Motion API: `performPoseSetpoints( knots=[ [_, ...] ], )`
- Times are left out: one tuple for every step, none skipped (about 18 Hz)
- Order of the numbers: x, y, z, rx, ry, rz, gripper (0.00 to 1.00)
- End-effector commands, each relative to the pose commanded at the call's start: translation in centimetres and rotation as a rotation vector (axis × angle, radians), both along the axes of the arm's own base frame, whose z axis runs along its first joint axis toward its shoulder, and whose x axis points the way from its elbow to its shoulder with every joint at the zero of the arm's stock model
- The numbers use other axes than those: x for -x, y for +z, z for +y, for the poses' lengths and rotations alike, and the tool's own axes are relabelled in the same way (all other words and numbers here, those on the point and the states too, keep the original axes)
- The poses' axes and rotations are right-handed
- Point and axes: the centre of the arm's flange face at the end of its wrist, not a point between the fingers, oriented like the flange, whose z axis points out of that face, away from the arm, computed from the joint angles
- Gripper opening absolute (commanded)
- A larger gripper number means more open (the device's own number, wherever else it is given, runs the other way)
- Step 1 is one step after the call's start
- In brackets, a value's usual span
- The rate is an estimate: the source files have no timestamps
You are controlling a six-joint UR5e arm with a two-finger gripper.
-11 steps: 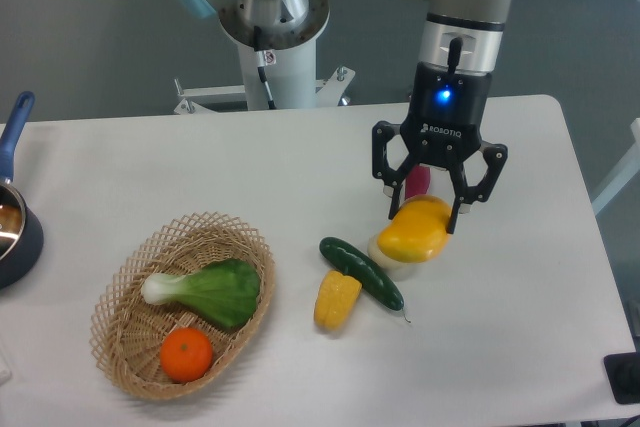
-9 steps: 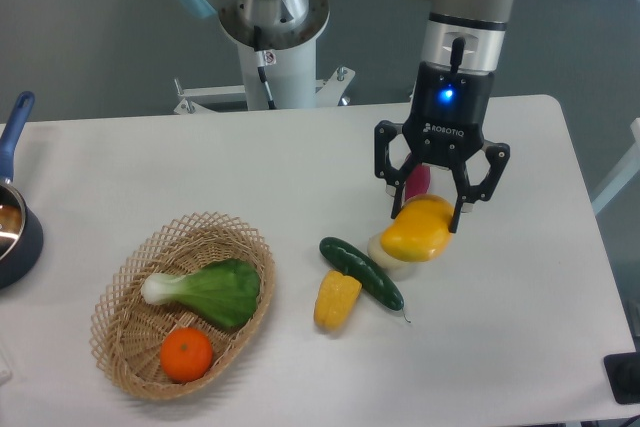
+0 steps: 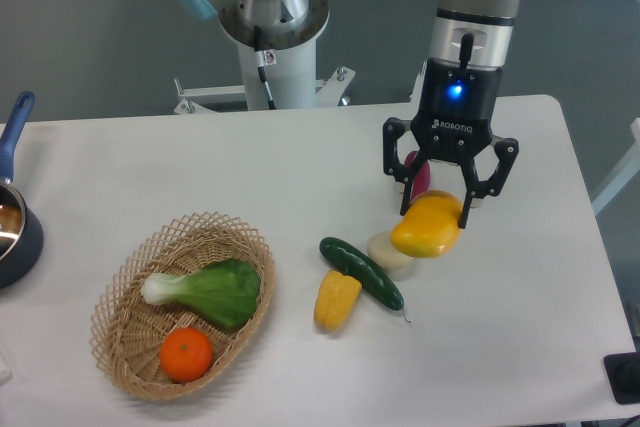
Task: Place the mango on the table
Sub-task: 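Close the gripper on the yellow mango beside the purple sweet potato, then lift the mango and carry it away from the sweet potato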
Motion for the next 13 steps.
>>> performPoseSetpoints(
  knots=[
    [-0.1,0.0,0.1,0.003,-0.004,0.003,0.36],
    [-0.1,0.0,0.2,0.004,-0.006,0.005,0.36],
    [0.0,-0.1,0.3,0.007,-0.005,0.008,0.36],
    [0.1,-0.1,0.3,0.013,-0.002,0.009,0.36],
    [0.2,-0.3,0.2,0.022,-0.002,0.014,0.36],
    [0.2,-0.7,0.2,0.037,-0.016,0.027,0.36],
    [0.3,-1.3,0.2,0.059,-0.034,0.043,0.36],
    [0.5,-1.9,0.2,0.082,-0.049,0.056,0.36],
    [0.7,-2.7,0.2,0.102,-0.064,0.061,0.36],
    [0.8,-3.4,0.2,0.115,-0.084,0.068,0.36],
    [1.1,-4.3,0.2,0.132,-0.109,0.076,0.36],
    [1.4,-5.4,0.3,0.153,-0.135,0.085,0.36],
    [1.8,-6.4,0.3,0.176,-0.161,0.097,0.36]
  ],
)
